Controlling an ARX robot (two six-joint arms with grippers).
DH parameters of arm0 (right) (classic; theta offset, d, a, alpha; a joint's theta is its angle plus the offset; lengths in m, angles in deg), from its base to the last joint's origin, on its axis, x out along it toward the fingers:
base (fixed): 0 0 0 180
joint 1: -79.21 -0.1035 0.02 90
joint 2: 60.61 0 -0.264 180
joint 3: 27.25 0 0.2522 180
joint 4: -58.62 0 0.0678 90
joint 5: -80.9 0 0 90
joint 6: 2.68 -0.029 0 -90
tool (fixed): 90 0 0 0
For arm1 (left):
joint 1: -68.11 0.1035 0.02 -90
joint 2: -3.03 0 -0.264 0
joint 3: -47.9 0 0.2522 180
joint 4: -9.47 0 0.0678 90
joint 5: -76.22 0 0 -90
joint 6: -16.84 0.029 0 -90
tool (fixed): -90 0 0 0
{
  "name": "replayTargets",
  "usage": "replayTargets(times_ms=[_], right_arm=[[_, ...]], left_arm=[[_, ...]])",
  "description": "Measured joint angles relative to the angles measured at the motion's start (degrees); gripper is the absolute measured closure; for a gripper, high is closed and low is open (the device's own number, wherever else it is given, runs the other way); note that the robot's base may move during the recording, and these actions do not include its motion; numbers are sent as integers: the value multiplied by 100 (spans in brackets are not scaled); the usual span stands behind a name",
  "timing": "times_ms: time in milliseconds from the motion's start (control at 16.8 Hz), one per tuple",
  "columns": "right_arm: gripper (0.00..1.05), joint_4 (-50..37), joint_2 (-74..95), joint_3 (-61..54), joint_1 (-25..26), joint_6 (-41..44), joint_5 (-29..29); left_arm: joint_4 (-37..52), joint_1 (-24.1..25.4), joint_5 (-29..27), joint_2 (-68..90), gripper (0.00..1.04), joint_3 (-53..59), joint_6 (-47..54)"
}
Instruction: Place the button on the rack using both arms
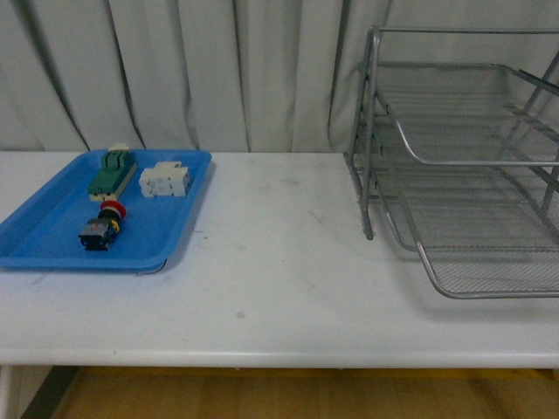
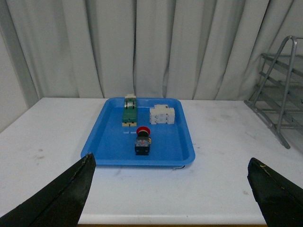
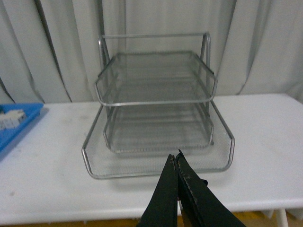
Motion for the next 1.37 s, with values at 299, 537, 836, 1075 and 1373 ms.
replayTargets(times_ms=[299, 537, 836, 1075, 1373], right_arm=[[84, 46, -2, -7, 0, 15, 2], [37, 28, -4, -7, 0, 20, 4], [6, 37, -4, -7, 0, 20, 0], [6, 37, -4, -7, 0, 20, 2], [6, 37, -4, -7, 0, 20, 4]], left_arm=[[-7, 0, 0, 0, 7, 0, 0], [-807, -531, -1773, 2398, 7, -1073, 258], [595, 367, -208, 6585, 7, -2929, 800], [249, 374, 682, 9551, 7, -5104, 752], [-160, 376, 857, 10751, 7, -6218, 638]])
